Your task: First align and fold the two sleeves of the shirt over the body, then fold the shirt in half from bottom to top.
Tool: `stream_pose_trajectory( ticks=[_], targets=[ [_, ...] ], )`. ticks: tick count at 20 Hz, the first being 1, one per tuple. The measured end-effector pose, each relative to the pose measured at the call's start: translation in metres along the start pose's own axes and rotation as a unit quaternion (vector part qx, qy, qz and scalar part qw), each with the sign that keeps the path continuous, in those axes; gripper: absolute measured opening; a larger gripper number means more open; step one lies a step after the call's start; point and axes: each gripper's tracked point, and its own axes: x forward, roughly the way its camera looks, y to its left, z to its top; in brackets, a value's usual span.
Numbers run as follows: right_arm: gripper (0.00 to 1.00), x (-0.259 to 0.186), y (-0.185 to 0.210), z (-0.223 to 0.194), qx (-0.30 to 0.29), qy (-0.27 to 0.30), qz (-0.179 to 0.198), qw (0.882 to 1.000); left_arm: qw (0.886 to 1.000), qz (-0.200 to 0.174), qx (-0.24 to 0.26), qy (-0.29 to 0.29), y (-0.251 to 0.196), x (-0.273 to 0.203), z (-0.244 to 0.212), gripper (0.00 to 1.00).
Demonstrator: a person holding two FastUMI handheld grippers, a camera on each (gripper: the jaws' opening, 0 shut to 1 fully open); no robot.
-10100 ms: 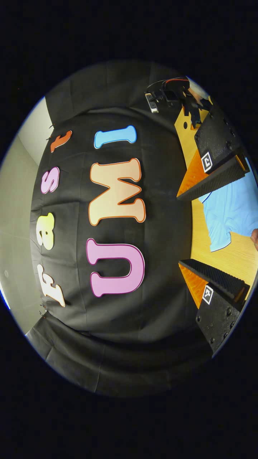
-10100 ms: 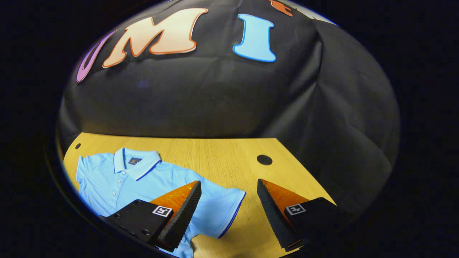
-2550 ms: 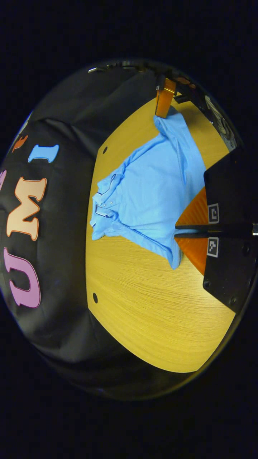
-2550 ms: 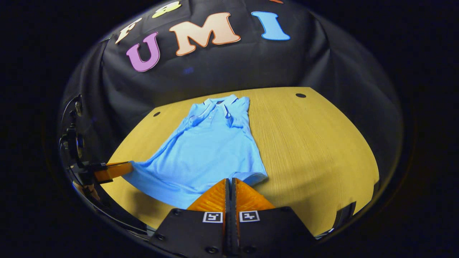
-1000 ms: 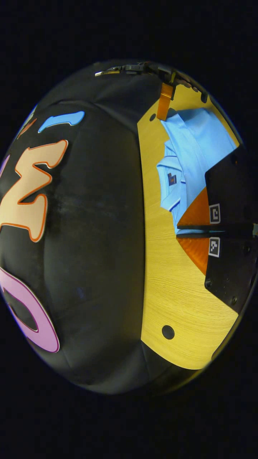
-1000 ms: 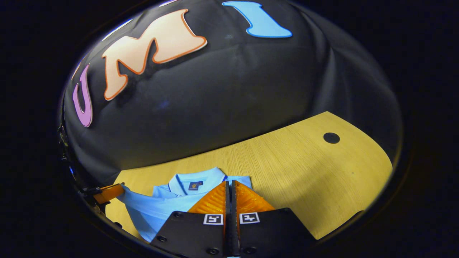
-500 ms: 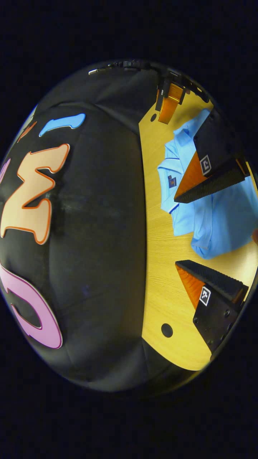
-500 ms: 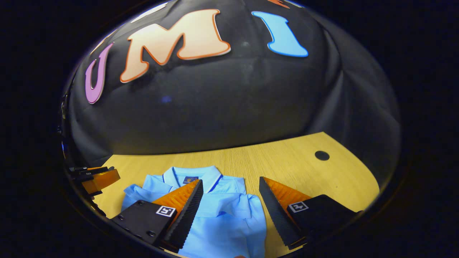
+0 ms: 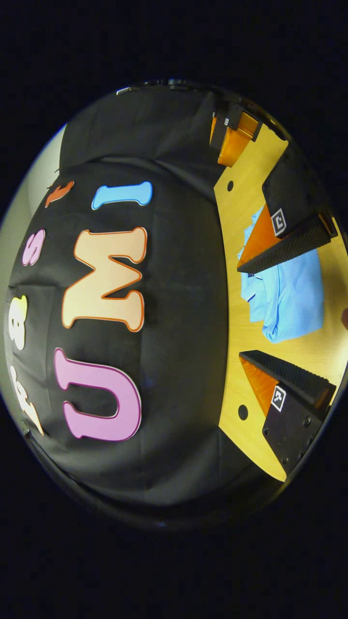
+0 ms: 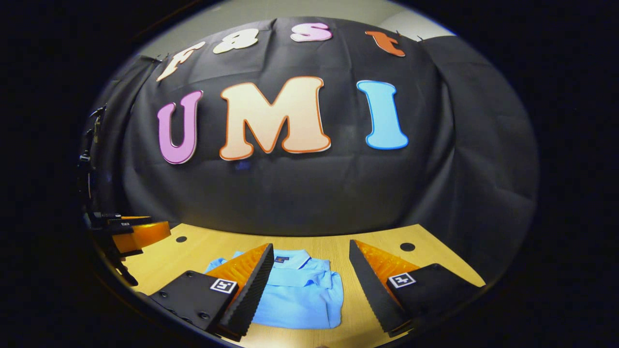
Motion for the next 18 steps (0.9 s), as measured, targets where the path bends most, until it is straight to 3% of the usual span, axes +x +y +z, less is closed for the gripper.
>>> stream_pose_trajectory(
  ticks=[8,18],
  targets=[
    [0.97,-0.092,0.008,0.018,-0.007,-0.039,0.014,0.999,0.999,0.014,0.025,-0.029,-0.016,-0.083,0.016,0.95],
    [0.97,-0.114,0.004,0.028,0.008,-0.046,0.015,0.999,0.998,0.025,0.005,-0.054,-0.018,-0.112,0.033,0.95]
  ],
)
